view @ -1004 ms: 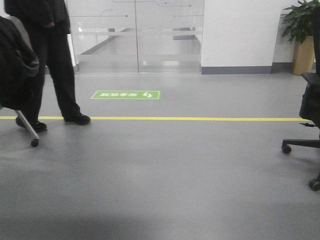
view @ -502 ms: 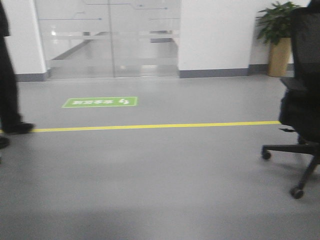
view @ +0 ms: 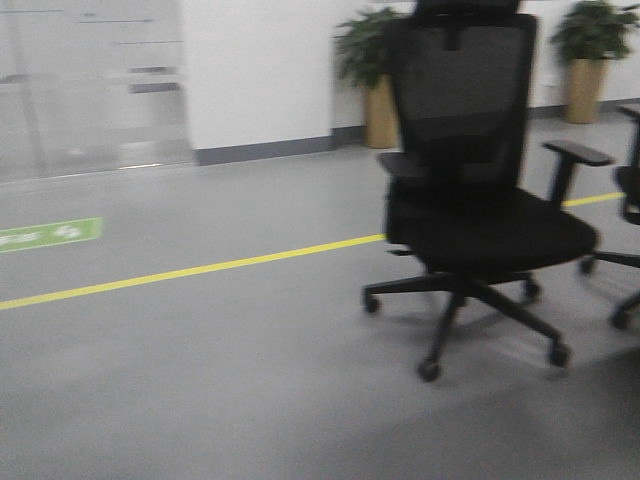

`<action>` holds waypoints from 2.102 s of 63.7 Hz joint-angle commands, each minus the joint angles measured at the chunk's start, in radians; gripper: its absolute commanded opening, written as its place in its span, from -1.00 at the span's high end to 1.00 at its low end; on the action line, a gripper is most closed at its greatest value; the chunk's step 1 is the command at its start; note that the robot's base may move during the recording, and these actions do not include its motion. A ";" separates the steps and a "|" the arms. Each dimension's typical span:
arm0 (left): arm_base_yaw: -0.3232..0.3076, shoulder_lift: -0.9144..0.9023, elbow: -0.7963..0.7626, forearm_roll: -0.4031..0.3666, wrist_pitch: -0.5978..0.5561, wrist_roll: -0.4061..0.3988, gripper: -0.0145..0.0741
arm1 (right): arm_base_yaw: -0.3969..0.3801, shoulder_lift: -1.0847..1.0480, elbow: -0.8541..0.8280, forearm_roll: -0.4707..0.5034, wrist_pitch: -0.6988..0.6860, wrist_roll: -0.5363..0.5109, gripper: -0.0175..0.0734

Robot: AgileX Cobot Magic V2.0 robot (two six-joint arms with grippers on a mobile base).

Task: Move blue bin to conveyor side
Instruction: 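Hold the blue bin while the base drives to the red conveyor table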

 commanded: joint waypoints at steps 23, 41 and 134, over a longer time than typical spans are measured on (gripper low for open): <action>0.003 -0.021 -0.015 -0.006 -0.082 0.008 0.71 | -0.002 -0.026 -0.014 -0.044 -0.106 -0.014 0.79; 0.003 -0.021 -0.015 -0.006 -0.082 0.008 0.71 | -0.002 -0.026 -0.014 -0.044 -0.106 -0.014 0.79; 0.003 -0.021 -0.015 0.001 -0.097 0.008 0.71 | -0.002 -0.026 -0.014 -0.042 -0.125 -0.014 0.79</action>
